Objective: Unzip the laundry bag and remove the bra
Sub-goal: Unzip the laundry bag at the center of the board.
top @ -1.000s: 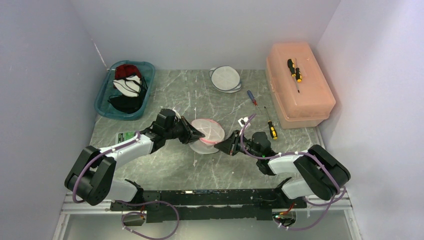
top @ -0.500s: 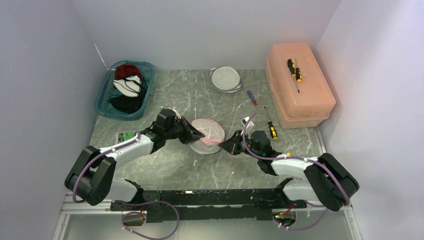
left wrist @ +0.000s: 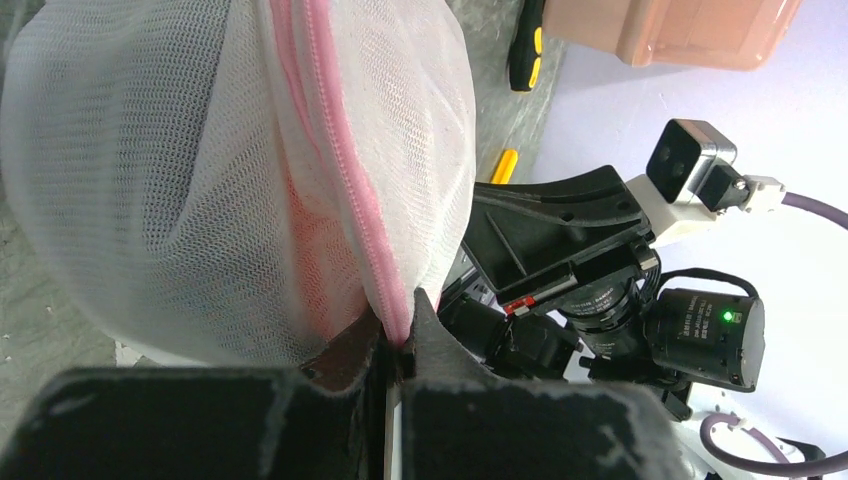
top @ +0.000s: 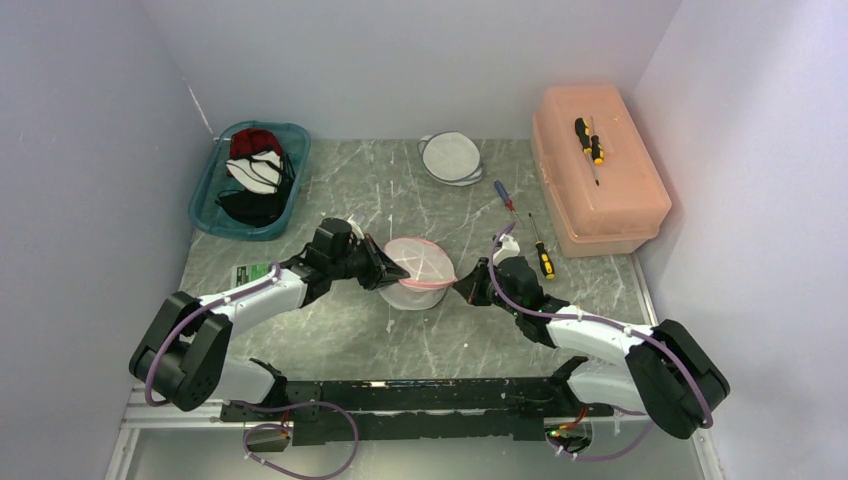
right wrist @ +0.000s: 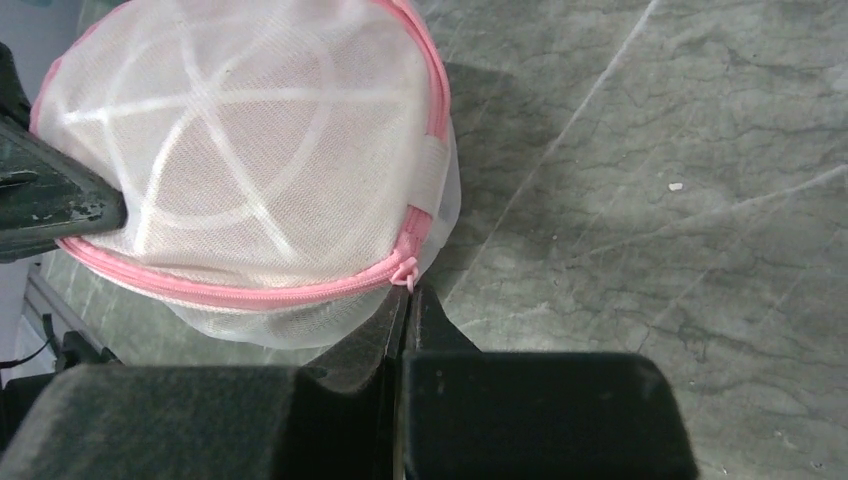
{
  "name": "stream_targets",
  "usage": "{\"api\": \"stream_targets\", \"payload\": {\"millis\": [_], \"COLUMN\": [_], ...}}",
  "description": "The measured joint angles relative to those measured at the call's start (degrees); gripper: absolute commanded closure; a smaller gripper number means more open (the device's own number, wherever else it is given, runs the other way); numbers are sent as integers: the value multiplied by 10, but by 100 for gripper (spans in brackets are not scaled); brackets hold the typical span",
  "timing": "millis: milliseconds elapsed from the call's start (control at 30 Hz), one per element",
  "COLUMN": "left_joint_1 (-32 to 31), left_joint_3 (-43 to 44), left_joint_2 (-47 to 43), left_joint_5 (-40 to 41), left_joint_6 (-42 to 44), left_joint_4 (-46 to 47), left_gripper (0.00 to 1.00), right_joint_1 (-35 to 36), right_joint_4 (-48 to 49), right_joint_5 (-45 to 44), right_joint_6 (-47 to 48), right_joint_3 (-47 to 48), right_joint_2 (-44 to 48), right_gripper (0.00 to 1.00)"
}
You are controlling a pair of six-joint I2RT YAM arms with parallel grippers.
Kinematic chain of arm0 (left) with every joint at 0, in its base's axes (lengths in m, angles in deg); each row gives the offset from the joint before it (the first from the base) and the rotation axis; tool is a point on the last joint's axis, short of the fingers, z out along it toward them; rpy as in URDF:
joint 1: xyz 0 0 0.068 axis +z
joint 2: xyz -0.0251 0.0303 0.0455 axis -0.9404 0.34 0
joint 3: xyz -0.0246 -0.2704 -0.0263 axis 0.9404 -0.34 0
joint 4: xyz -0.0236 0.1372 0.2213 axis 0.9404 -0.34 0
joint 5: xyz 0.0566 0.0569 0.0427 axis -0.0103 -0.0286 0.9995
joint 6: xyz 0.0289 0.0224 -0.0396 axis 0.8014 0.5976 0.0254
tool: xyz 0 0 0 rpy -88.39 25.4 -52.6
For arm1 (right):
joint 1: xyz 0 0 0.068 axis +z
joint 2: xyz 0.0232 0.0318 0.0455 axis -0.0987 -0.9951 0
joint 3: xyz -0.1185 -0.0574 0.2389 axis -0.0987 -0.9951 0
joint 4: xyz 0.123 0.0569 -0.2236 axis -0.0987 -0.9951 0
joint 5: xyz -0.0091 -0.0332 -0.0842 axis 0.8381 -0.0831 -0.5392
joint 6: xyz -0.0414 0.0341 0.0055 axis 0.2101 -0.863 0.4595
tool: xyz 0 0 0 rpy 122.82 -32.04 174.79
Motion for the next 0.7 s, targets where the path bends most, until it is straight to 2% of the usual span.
{"api": "stream_targets", "payload": {"millis": [133,167,267,300,367,467,633,700], "left_joint_1": [0,0,0,0,0,0,0,0], "left_joint_3": [0,0,0,0,0,0,0,1], "left_joint_2": [0,0,0,0,0,-3,-32,-50], "left_joint_5": [-6,-8,-13,-16,-20,-23,-22,-18], "left_joint_6": [8,9,14,17,21,28,54,70], "left_joint_4": [-1,-1,-1,-1,-2,-6,-35,-56], "left_gripper": [97,98,97,97,97,84,38,27], "right_joint_1": [0,1,2,2,1,2,2,3], "right_joint_4": [-14,-18,-38,-55,-85,-143,-226,-241], "right_joint_5": [-5,-4,-4,-5,-5,-7,4,19], "right_joint_6": [3,5,14,22,32,50,76,82], "right_joint_3": [2,2,2,5,10,24,60,71], "right_joint_2": [1,4,27,40,63,112,190,205], "right_gripper": [100,95,57,48,36,31,31,32]}}
